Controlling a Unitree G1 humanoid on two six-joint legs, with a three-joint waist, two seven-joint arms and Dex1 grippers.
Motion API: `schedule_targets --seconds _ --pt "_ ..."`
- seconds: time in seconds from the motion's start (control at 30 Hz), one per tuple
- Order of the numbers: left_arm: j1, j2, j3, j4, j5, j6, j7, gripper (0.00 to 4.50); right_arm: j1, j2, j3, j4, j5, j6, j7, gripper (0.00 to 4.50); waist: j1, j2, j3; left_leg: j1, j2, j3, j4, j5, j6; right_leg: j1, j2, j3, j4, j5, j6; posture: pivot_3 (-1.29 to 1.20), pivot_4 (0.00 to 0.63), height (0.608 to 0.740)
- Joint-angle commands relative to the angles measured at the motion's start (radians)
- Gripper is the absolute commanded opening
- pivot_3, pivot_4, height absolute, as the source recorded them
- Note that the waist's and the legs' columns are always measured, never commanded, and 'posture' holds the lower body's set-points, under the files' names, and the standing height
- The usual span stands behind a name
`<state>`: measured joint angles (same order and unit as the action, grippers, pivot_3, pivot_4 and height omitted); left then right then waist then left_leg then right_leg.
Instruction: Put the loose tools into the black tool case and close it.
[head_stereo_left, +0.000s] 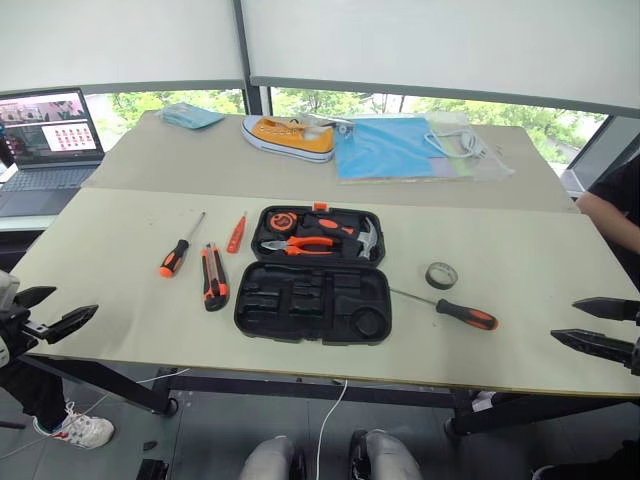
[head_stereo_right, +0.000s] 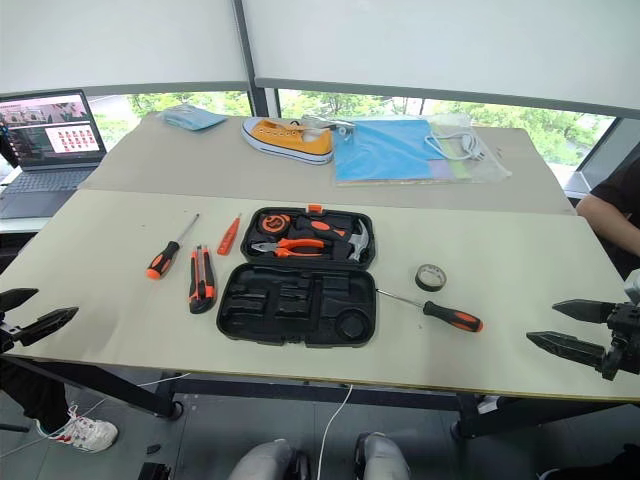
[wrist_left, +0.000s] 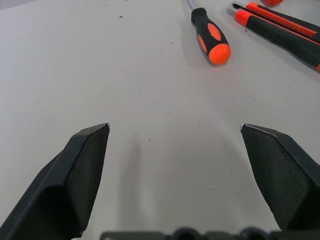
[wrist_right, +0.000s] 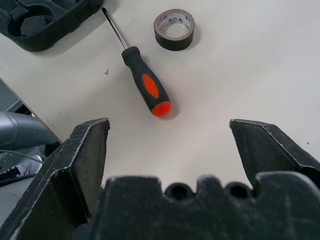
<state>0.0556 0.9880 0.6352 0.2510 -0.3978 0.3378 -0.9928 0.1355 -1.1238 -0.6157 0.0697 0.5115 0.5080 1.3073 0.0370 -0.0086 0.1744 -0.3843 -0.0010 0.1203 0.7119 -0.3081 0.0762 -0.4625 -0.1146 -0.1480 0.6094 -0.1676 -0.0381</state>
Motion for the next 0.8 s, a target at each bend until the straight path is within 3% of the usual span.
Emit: schedule_targets --seconds 0.03,0.27,0.53,0.63,0.8 --pt "0.014 0.037 -0.018 -0.028 0.04 -0.002 0.017 4.5 -0.026 -0.002 -0.017 0.016 -0.008 -0.049 -0.001 4.47 0.0 0.0 0.0 0.0 0.0 0.0 0.0 0.0 0.0 0.0 0.0 0.0 0.0 0.0 0.0 0.0 0.15 0.718" --pt "-0.252 0.068 -0.196 -0.059 0.054 0.224 0.119 4.5 -0.168 -0.019 0.035 -0.154 0.101 0.022 -0.008 4.47 0.005 0.0 0.001 0.0 0.0 0.0 0.0 0.001 -0.002 0.0 0.0 0.0 0.001 0.001 0.001 0.0 0.15 0.718" --pt "-0.673 -0.006 -0.505 0.185 0.18 0.357 0.148 4.5 -0.425 0.015 0.236 -0.391 0.227 0.105 -0.061 4.47 0.0 0.0 0.001 0.001 0.0 0.001 0.0 0.003 -0.003 0.003 0.002 -0.001 0.002 0.001 0.001 0.0 0.15 0.718" --pt "-0.8 -0.063 -0.632 0.357 0.289 0.281 0.163 4.5 -0.542 0.065 0.339 -0.48 0.282 0.144 -0.103 4.47 -0.003 -0.003 0.002 0.001 0.0 0.001 0.001 0.004 -0.001 0.003 0.003 -0.002 0.002 0.001 0.001 0.0 0.15 0.718" --pt "-0.932 -0.147 -0.702 0.598 0.37 0.147 0.181 4.5 -0.622 0.125 0.429 -0.548 0.312 0.174 -0.151 4.47 -0.002 -0.011 0.005 -0.001 0.0 0.001 0.003 0.008 0.005 0.002 0.003 -0.002 0.002 0.001 0.001 0.0 0.15 0.718"
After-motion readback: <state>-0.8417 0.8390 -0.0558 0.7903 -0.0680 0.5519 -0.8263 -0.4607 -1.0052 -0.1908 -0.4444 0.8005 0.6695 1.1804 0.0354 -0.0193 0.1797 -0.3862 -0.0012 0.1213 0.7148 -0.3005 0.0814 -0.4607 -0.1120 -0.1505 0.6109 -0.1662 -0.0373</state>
